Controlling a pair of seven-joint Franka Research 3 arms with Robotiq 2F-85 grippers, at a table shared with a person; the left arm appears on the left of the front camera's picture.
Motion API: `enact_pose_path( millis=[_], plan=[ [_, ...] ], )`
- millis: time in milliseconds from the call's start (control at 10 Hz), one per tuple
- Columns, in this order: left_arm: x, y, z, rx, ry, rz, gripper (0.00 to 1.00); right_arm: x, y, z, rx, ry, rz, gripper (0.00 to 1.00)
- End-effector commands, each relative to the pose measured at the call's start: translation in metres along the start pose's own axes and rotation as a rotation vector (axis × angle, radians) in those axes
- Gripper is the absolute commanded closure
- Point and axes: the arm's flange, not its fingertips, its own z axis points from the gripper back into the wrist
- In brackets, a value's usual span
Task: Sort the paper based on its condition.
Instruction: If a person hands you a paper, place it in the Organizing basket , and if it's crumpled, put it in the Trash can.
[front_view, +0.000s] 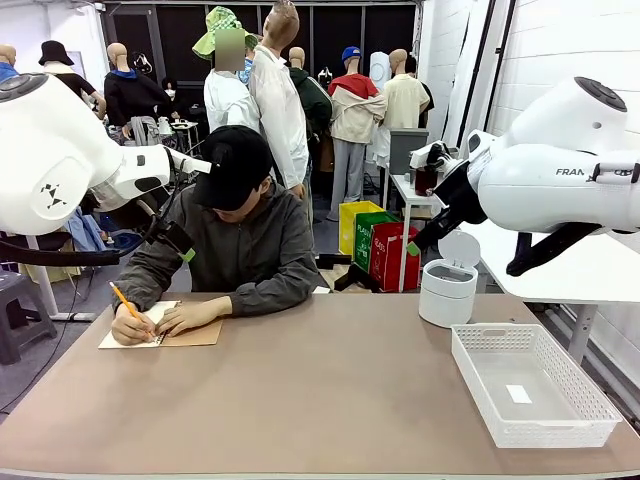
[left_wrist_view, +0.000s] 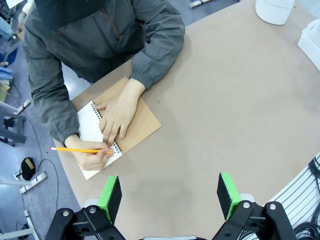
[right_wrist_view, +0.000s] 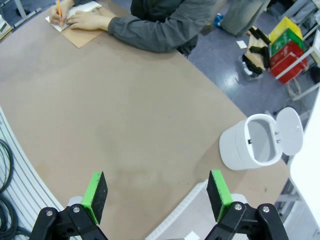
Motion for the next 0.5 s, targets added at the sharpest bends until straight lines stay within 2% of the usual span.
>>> enact_pose_path(
  millis=[0,400],
  plan=[
    [0.0017,0.0005,0.0008,0.000,0.002,0.000,0.00,-0.0003,-0.0006,0.0001,0.000,0.001,-0.001,0.00],
    [0.0017,0.0005,0.0008,0.000,0.002,0.000,0.00,-0.0003,-0.0006,0.0001,0.000,0.001,-0.001,0.00]
  ],
)
